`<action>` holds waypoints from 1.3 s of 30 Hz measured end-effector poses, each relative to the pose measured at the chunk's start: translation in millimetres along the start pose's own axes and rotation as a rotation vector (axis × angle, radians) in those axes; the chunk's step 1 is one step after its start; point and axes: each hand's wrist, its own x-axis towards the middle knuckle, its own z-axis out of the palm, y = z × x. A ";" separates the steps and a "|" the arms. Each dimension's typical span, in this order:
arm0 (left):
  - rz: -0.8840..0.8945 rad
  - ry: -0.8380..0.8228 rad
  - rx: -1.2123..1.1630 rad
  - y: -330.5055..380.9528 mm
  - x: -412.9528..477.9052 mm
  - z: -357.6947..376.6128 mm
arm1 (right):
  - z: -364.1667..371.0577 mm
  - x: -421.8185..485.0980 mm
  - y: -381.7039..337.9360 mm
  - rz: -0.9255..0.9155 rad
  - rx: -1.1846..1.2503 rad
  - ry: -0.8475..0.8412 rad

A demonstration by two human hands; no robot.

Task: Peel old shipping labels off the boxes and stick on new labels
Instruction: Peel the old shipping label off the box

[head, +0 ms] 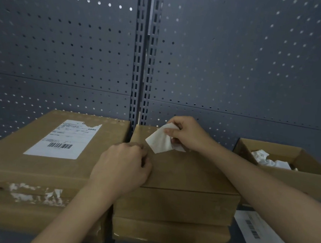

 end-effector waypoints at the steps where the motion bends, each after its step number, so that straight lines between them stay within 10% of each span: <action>1: -0.009 0.001 -0.006 1.0 -0.8 -0.6 | -3.6 -0.5 -1.3 0.008 0.008 -0.048; 11: -0.017 -0.024 -0.037 2.9 -2.0 -5.2 | -35.2 -14.2 -14.1 0.172 0.377 -0.442; 19: -0.030 -0.041 -0.037 7.4 -4.6 -12.1 | -15.4 -23.0 -19.1 -0.136 -0.462 -0.241; 39: -0.033 -0.056 -0.059 7.0 -8.3 -15.9 | -0.8 5.2 4.6 -0.009 0.091 0.041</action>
